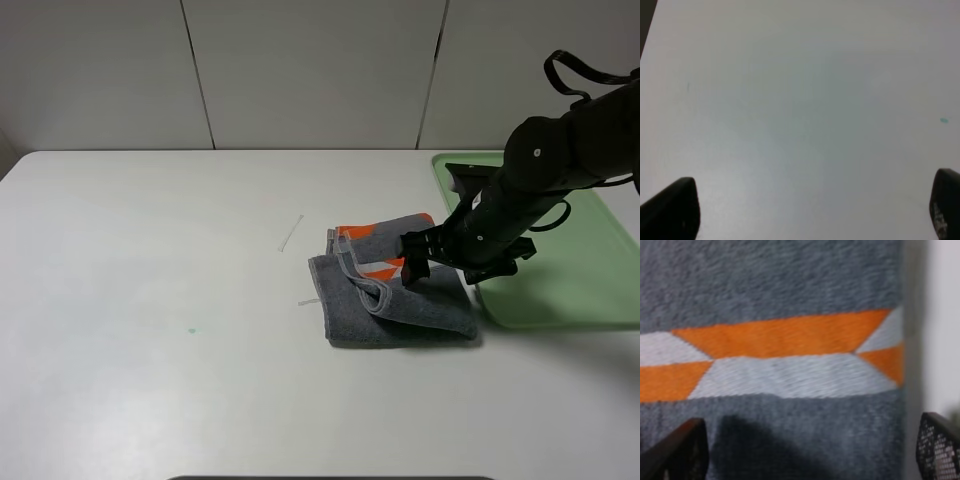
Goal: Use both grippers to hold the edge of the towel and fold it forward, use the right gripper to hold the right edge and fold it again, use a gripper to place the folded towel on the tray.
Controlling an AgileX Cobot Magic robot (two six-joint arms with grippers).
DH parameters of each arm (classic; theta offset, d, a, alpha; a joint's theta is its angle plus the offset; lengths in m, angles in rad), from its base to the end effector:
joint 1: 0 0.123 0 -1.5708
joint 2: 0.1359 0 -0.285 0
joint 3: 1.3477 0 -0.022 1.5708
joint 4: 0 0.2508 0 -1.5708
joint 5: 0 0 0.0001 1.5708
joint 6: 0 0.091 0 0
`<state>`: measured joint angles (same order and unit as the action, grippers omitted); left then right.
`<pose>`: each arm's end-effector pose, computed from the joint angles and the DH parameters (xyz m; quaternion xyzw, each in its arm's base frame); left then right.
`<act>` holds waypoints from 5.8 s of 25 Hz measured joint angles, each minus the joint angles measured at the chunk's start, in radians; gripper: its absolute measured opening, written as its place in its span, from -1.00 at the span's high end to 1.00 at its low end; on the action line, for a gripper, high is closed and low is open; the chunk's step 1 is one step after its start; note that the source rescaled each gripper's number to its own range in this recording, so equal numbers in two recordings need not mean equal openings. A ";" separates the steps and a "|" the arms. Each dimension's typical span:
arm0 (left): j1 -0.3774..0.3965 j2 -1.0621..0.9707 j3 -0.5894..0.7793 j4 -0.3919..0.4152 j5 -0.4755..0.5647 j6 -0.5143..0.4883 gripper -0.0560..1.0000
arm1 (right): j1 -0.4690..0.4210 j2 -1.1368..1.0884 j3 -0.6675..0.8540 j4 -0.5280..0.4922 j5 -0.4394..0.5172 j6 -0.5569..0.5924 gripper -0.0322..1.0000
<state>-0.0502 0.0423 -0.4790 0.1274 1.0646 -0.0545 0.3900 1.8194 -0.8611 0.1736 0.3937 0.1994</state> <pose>0.0038 0.0099 0.2717 -0.0024 0.8685 0.0378 0.4942 0.2872 0.1246 0.1230 -0.0200 0.9872 0.0872 0.1322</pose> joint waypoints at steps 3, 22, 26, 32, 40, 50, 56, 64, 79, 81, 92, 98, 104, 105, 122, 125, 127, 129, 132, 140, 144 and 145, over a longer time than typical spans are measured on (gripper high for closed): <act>0.000 0.000 0.000 0.000 0.000 0.000 -0.84 | 0.023 0.003 0.000 0.010 -0.007 0.000 -0.80; 0.000 0.000 0.000 0.000 0.000 0.000 -0.84 | 0.073 0.077 -0.001 0.053 -0.059 -0.024 -0.24; 0.000 0.000 0.000 0.000 0.000 0.000 -0.84 | 0.073 0.078 -0.001 0.065 -0.063 -0.024 0.53; 0.000 0.000 0.000 0.000 0.000 0.000 -0.84 | 0.073 0.078 -0.001 0.067 -0.063 -0.025 0.53; 0.000 0.000 0.000 0.000 0.000 0.000 -0.84 | 0.073 0.074 -0.001 0.062 -0.063 -0.034 0.53; 0.000 0.000 0.000 0.000 0.000 0.000 -0.84 | 0.068 -0.023 0.000 -0.033 -0.002 -0.034 0.53; 0.000 0.000 0.000 0.001 0.000 0.000 -0.84 | 0.010 -0.096 -0.003 -0.133 0.055 -0.034 0.53; 0.000 0.000 0.000 0.002 0.000 0.000 -0.84 | -0.113 -0.162 -0.009 -0.235 0.090 -0.035 0.53; 0.000 0.000 0.000 0.002 0.000 0.001 -0.84 | -0.366 -0.163 -0.162 -0.381 0.163 -0.091 0.53; 0.000 0.000 0.000 0.002 0.000 0.001 -0.84 | -0.404 -0.158 -0.162 -0.386 0.162 -0.104 0.53; 0.000 0.000 0.000 0.002 0.000 0.001 -0.84 | -0.486 -0.005 -0.162 -0.384 0.133 -0.110 0.53; 0.000 0.000 0.000 0.002 0.000 0.001 -0.84 | -0.518 0.020 -0.162 -0.375 0.127 -0.110 0.53; 0.000 0.000 0.000 0.002 0.000 0.001 -0.84 | -0.528 0.020 -0.162 -0.370 0.115 -0.110 0.52; 0.000 0.000 0.000 0.002 0.000 0.001 -0.84 | -0.528 0.020 -0.162 -0.370 0.111 -0.110 0.35; 0.000 0.000 0.000 0.001 0.000 0.001 -0.84 | -0.528 -0.073 -0.165 -0.312 0.086 -0.109 -1.00; 0.000 0.000 0.000 0.001 0.000 0.001 -0.84 | -0.528 -0.119 -0.165 -0.312 0.099 -0.106 -1.00; 0.000 0.000 0.000 0.001 0.000 0.001 -0.84 | -0.528 -0.153 -0.165 -0.312 0.120 -0.106 -1.00; 0.000 0.000 0.000 0.001 0.000 0.001 -0.84 | -0.528 -0.186 -0.164 -0.312 0.148 -0.105 -1.00; 0.000 0.000 0.000 0.001 0.000 0.001 -0.84 | -0.503 -0.241 -0.161 -0.312 0.195 -0.105 -1.00; 0.000 0.000 0.000 0.001 0.000 0.001 -0.84 | -0.389 -0.391 -0.160 -0.310 0.354 -0.132 -1.00; 0.000 0.000 0.000 0.001 0.000 0.001 -0.84 | -0.310 -0.467 -0.157 -0.313 0.421 -0.132 -1.00; 0.000 0.000 0.000 0.001 0.000 0.001 -0.84 | -0.284 -0.492 -0.150 -0.313 0.429 -0.132 -1.00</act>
<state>-0.0502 0.0423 -0.4790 0.1285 1.0646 -0.0536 0.1062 1.3274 -1.0106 -0.1397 0.8225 0.0677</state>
